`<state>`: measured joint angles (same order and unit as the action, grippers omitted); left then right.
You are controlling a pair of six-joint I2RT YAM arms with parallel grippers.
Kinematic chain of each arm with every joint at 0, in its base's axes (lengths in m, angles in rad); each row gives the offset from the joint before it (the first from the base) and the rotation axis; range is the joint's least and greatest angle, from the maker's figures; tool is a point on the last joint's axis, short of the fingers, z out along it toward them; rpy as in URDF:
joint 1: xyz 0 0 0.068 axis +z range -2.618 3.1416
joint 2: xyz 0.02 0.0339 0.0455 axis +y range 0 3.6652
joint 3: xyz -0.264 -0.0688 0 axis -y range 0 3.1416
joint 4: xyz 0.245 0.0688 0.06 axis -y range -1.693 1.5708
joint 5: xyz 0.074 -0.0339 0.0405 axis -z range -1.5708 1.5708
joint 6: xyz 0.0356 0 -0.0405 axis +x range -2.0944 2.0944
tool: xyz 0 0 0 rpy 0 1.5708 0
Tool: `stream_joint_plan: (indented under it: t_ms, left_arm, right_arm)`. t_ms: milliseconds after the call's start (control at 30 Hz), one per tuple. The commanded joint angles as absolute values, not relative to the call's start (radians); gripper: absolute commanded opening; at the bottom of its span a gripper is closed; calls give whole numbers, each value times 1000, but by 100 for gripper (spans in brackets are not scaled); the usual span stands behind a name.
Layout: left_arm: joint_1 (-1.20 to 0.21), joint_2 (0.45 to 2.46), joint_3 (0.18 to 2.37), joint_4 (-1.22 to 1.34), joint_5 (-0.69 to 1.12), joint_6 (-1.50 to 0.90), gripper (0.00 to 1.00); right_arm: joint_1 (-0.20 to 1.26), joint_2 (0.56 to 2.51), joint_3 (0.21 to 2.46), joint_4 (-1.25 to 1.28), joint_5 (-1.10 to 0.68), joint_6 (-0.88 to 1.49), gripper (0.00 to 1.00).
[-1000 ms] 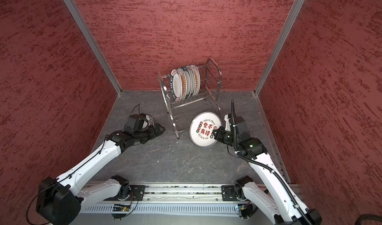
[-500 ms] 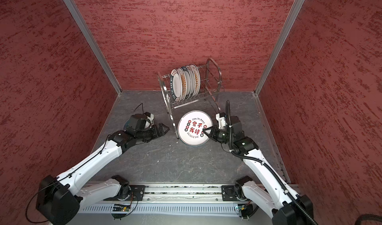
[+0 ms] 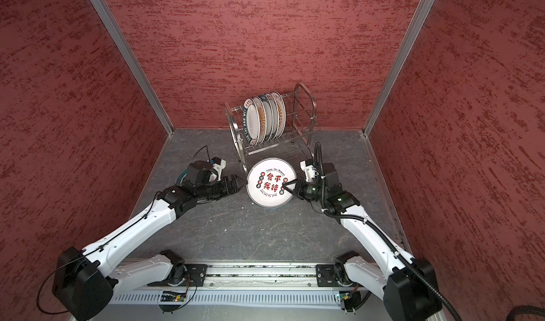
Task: Unload the plates from the dish rack
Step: Place the plate among the plates.
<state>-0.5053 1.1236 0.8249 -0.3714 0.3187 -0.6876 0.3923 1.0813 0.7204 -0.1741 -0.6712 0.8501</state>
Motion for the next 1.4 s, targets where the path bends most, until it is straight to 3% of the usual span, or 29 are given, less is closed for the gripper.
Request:
stream_joint_plan:
  t_ms: [0,400,833,1200,1367]
  left_arm:
    - [-509,1117,815,-318,359,-695,91]
    - [-499,1111,787,-225,457,-709,75]
    - [-481,1094,745,-160,542,-719,35]
    - [-442,1085,703,-168,570,-735,7]
    - [-422,1072,698,-188,569,-744,0]
  right_arm:
    - [418,1100,731,-57,-732,864,6]
    - [455,1175,732,83,-775,921,7]
    - [486,1221,722,136,-774,943,12]
    - [501,1233,732,156,-768,947,35]
    - [502,1214,730,143,-753,953,54]
